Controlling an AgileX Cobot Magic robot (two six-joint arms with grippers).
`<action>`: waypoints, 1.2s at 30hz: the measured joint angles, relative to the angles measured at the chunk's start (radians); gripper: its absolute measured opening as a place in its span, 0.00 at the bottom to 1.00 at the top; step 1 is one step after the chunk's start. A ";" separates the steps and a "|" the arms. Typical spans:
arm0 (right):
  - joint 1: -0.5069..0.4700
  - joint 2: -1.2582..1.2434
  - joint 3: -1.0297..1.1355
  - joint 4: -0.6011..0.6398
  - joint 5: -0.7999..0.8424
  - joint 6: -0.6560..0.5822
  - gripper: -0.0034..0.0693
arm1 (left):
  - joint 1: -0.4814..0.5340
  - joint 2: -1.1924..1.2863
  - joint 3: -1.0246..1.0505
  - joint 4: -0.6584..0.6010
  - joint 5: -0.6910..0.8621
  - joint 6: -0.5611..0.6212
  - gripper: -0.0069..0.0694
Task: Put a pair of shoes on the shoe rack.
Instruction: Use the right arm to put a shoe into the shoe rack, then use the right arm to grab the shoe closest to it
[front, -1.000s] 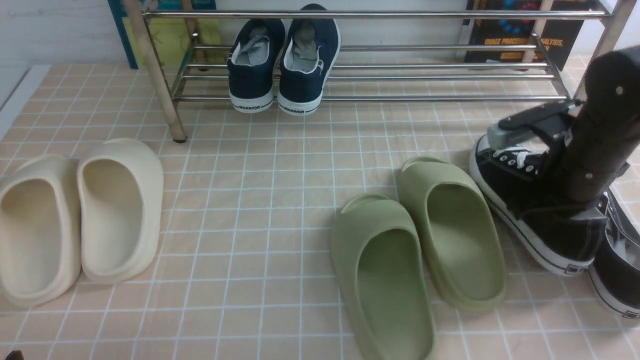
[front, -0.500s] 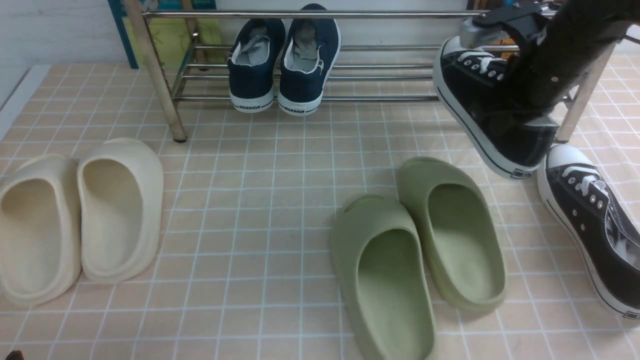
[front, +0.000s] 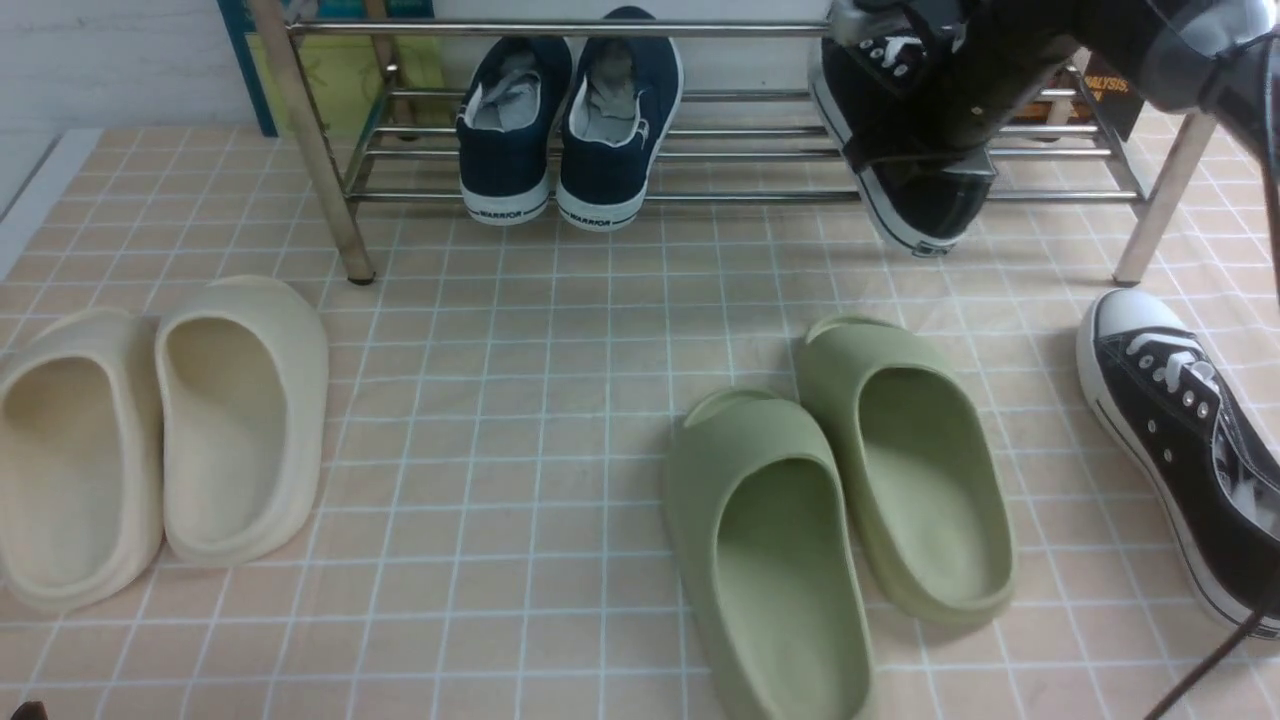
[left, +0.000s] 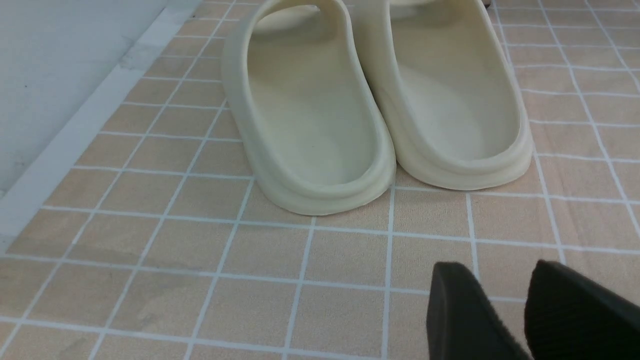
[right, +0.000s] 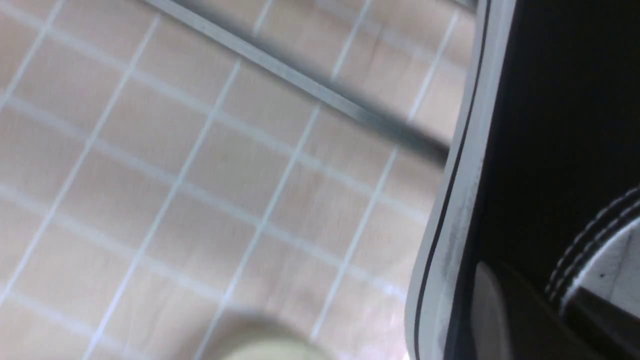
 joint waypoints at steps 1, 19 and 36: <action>0.000 0.021 -0.029 0.000 -0.025 0.000 0.06 | 0.000 0.000 0.000 0.000 0.000 0.000 0.40; 0.000 -0.055 -0.097 0.019 0.198 0.028 0.80 | 0.000 0.000 0.000 0.002 0.000 0.000 0.40; -0.067 -0.655 0.918 -0.014 0.193 0.113 0.58 | 0.000 0.000 0.000 0.003 0.000 0.000 0.40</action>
